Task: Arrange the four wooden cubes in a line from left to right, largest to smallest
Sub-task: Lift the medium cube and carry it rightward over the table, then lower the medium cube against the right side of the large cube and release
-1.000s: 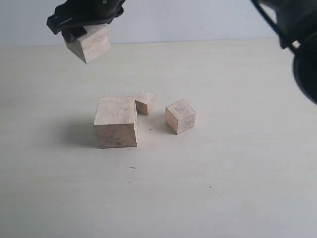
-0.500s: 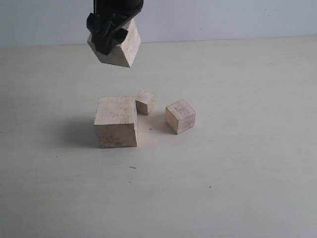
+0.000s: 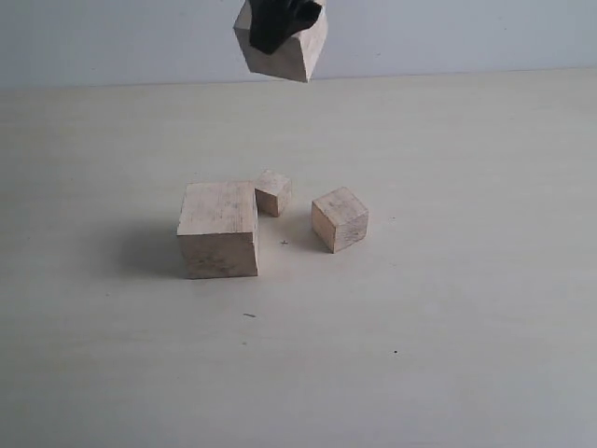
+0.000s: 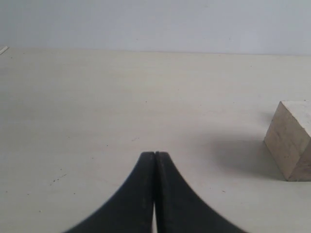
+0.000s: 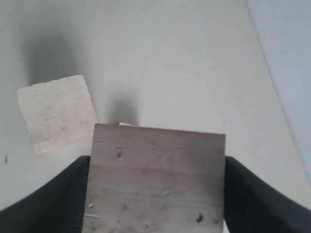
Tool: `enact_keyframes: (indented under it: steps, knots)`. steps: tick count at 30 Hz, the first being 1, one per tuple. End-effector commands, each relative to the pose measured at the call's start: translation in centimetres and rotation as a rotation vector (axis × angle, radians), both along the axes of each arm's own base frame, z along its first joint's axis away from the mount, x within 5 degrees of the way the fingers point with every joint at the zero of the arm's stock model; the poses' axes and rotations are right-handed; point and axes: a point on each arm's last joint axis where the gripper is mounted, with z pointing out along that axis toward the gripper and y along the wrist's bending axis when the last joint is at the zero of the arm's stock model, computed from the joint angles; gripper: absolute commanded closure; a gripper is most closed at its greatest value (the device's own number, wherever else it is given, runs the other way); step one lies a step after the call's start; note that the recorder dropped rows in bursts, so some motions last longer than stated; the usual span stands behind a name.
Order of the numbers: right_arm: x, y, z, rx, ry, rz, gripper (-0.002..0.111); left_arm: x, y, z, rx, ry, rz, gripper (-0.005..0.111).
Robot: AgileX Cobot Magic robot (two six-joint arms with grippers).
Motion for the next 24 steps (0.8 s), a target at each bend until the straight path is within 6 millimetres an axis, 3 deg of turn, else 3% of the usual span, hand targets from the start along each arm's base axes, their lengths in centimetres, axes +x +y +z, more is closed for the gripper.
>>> enact_keyframes:
  steps: [1,4,6,8,10,15,24]
  knots:
    - [0.9,-1.6,0.3,0.157,0.093,0.054,0.108,0.0,0.0,0.0,0.000,-0.014,0.005,0.107]
    - [1.1,-1.9,-1.5,0.199,0.151,0.150,0.108,0.0,0.0,0.0,0.000,-0.014,0.005,0.107]
    - [1.3,-2.1,-4.1,0.129,0.165,0.210,0.108,0.0,0.0,0.0,0.000,-0.014,0.005,0.107]
    - [1.0,-2.6,-9.1,0.007,0.220,0.328,0.108,0.0,0.0,0.0,0.000,-0.014,0.005,0.107]
    - [0.3,-3.0,-11.4,-0.017,0.286,0.355,0.108,0.0,0.0,0.0,0.000,-0.014,0.005,0.107]
    - [-1.2,-2.8,-13.8,0.061,0.429,0.345,0.108,0.0,0.0,0.0,0.000,-0.014,0.005,0.107]
    - [-0.7,-2.5,-15.8,0.044,0.460,0.313,0.108,0.0,0.0,0.0,0.000,-0.014,0.005,0.107]
